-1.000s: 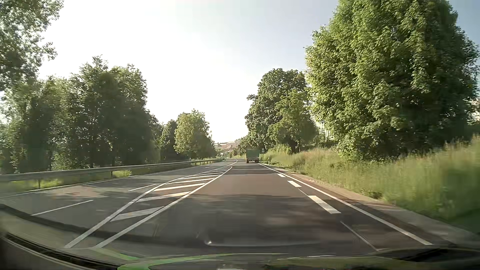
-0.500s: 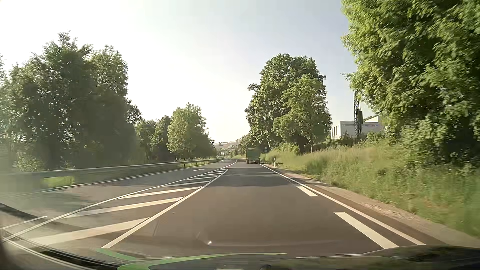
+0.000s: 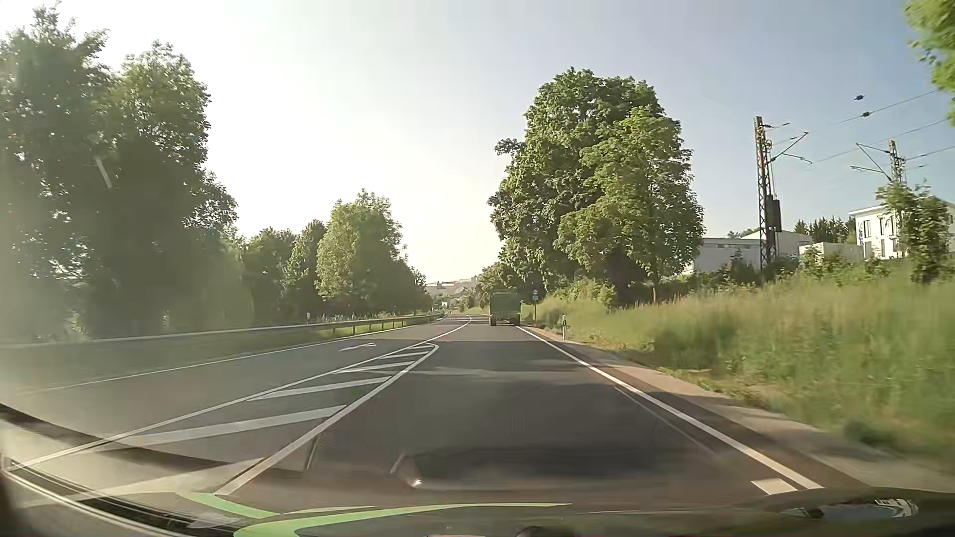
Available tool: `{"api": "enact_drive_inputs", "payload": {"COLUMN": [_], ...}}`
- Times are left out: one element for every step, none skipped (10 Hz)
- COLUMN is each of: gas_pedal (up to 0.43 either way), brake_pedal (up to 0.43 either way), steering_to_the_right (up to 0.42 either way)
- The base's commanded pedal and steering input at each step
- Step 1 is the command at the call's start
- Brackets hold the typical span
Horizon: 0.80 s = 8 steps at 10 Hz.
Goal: Follow the waypoints while adhering to traffic rules and regulations
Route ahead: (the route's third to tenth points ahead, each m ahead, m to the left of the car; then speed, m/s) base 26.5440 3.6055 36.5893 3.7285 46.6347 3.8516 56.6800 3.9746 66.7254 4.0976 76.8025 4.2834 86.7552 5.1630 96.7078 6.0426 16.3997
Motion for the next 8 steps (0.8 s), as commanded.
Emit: {"api": "enact_drive_inputs", "payload": {"gas_pedal": [0.0, 0.0, 0.0, 0.0, 0.0, 0.0, 0.0, 0.0], "brake_pedal": [0.195, 0.183, 0.171, 0.146, 0.104, 0.104, 0.104, 0.073], "steering_to_the_right": [0.0, -0.001, 0.0, -0.001, 0.0, 0.0, -0.001, 0.0]}}
